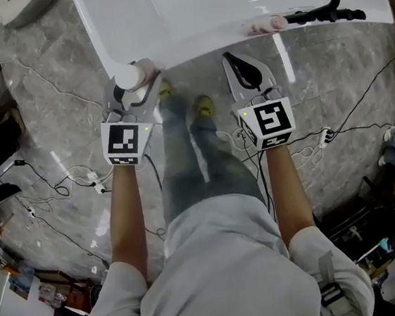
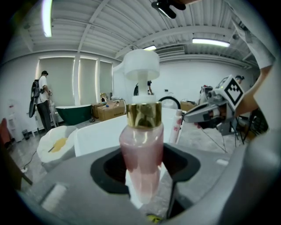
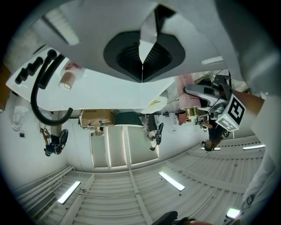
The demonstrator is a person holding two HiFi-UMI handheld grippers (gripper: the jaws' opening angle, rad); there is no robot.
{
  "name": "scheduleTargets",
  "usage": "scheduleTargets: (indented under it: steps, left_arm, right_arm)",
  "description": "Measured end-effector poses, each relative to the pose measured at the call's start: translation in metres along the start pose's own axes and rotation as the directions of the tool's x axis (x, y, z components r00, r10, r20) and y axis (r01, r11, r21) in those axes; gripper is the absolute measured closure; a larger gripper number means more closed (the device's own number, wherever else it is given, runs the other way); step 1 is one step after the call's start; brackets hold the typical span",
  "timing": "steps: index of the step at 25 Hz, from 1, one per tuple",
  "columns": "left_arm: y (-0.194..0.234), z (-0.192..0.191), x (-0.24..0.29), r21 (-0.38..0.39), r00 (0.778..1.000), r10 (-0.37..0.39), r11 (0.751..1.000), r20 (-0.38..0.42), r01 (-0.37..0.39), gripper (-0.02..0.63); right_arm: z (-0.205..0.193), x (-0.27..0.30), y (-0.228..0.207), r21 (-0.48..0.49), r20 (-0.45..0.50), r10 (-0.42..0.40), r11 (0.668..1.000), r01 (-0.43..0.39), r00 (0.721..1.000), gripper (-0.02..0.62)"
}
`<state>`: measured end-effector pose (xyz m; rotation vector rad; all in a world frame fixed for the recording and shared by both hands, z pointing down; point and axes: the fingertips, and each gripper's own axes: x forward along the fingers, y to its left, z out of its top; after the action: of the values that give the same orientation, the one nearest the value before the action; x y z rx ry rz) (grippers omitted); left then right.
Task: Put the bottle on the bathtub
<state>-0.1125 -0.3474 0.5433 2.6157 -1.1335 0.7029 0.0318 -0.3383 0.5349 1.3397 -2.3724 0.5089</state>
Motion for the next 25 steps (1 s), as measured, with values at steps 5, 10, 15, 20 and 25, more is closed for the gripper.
scheduleTargets:
  steps: [5,10,15,20,25]
  left_arm:
    - [-0.001,-0.018,0.018,0.033,0.999,-0.031,0.999,-0.011,0.031,0.379]
    - [-0.001,-0.026,0.033,0.050,0.999,-0.050,0.997,-0.013,0.051,0.377]
    - [-0.001,-0.030,0.044,0.071,0.998,-0.067,0.995,-0.014,0.068,0.377]
    - [-0.006,-0.040,0.052,0.113,0.996,-0.087,0.989,-0.032,0.091,0.379]
    - [-0.011,-0.053,0.058,0.130,0.993,-0.104,0.985,-0.052,0.110,0.379]
  right_arm:
    - [-0.023,0.009,0.001,0.012,-0.030,-0.006,1.000,0.006,1.000,0.592]
    - [-0.035,0.015,0.001,0.022,-0.037,-0.009,1.000,0.010,0.999,0.592]
    - [-0.038,0.025,0.002,0.023,-0.036,-0.002,1.000,0.002,0.999,0.592]
    - [-0.040,0.032,0.002,0.021,-0.035,-0.001,1.000,0.002,0.999,0.592]
    - [-0.046,0.031,-0.001,0.023,-0.046,-0.005,1.000,0.006,0.999,0.592]
